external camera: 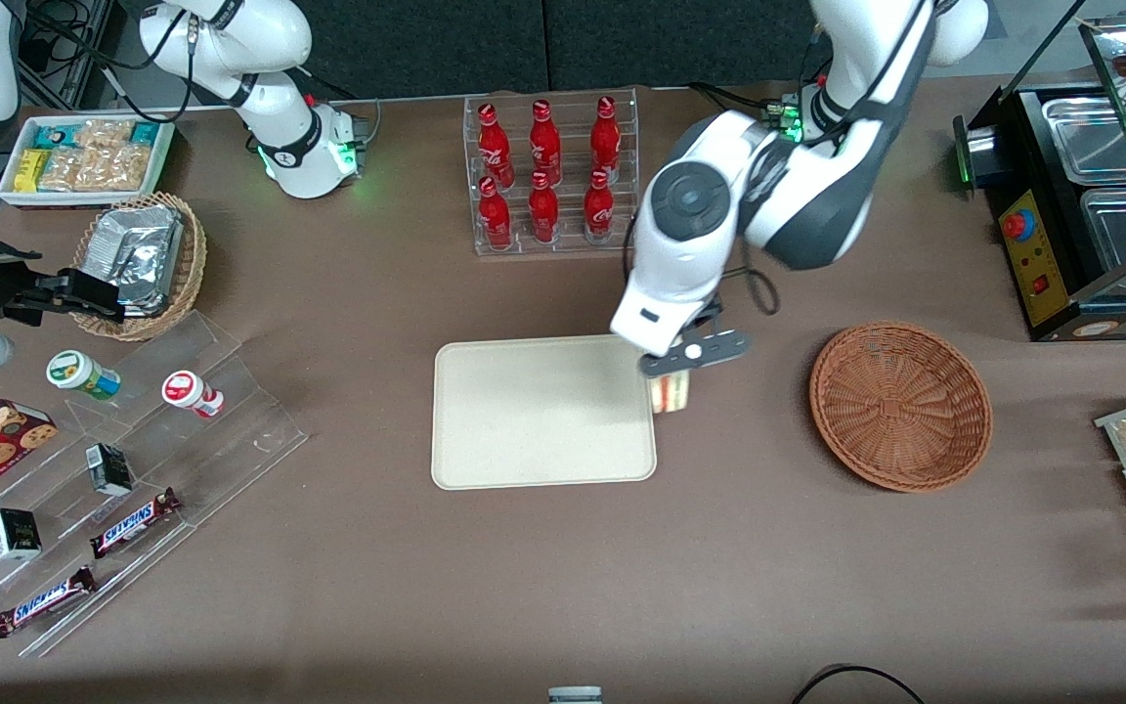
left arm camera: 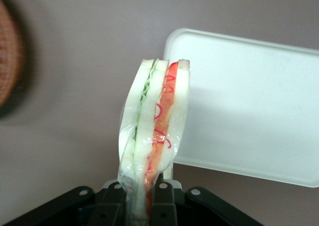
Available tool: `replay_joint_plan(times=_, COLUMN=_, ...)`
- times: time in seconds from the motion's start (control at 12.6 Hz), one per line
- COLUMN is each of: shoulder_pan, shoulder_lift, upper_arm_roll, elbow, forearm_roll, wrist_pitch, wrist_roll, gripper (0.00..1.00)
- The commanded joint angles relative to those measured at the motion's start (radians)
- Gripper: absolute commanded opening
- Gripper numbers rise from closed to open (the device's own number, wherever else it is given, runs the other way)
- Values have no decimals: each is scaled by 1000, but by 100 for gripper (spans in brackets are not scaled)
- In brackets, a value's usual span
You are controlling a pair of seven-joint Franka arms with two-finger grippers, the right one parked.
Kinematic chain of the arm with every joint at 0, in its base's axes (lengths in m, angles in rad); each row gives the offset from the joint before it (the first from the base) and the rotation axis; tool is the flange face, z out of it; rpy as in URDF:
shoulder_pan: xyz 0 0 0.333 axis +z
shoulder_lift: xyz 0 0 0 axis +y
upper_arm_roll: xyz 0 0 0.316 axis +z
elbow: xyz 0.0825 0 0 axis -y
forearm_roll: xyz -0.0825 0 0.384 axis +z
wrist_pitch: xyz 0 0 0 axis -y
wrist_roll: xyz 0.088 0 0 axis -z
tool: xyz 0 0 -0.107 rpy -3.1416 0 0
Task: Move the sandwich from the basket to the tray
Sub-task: 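Carry the held sandwich over the cream tray and lower it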
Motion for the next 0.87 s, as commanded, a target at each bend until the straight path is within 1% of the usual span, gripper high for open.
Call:
replay_joint_plan(times=0.0, shoulder_pan=-67, shoulder_lift=116, upper_arm_roll=13, elbow=67, forearm_roll=-7, wrist_pitch=74, wrist_roll=-49, gripper=9)
replay_joint_plan(times=0.08, shoulder_pan=-87, shoulder_lift=144, upper_arm_roll=13, elbow=68, forearm_roll=-2, wrist_pitch=105, wrist_roll=-49, gripper=9)
replay_joint_plan(times=0.24, shoulder_pan=-110, shoulder_lift=187, upper_arm_roll=13, elbow=76, forearm_roll=38, wrist_pitch=147, wrist_roll=-57, gripper=9)
replay_joint_plan(times=0.56, shoulder_pan=-125, shoulder_lift=284, upper_arm_roll=13, elbow=128, forearm_roll=45, wrist_pitch=227, wrist_roll=-86, gripper=9)
replay_joint_plan(times=0.79, shoulder_pan=-133, shoulder_lift=322, upper_arm_roll=15, elbow=165, forearm_roll=48, wrist_pitch=228, wrist_roll=-90, gripper=9)
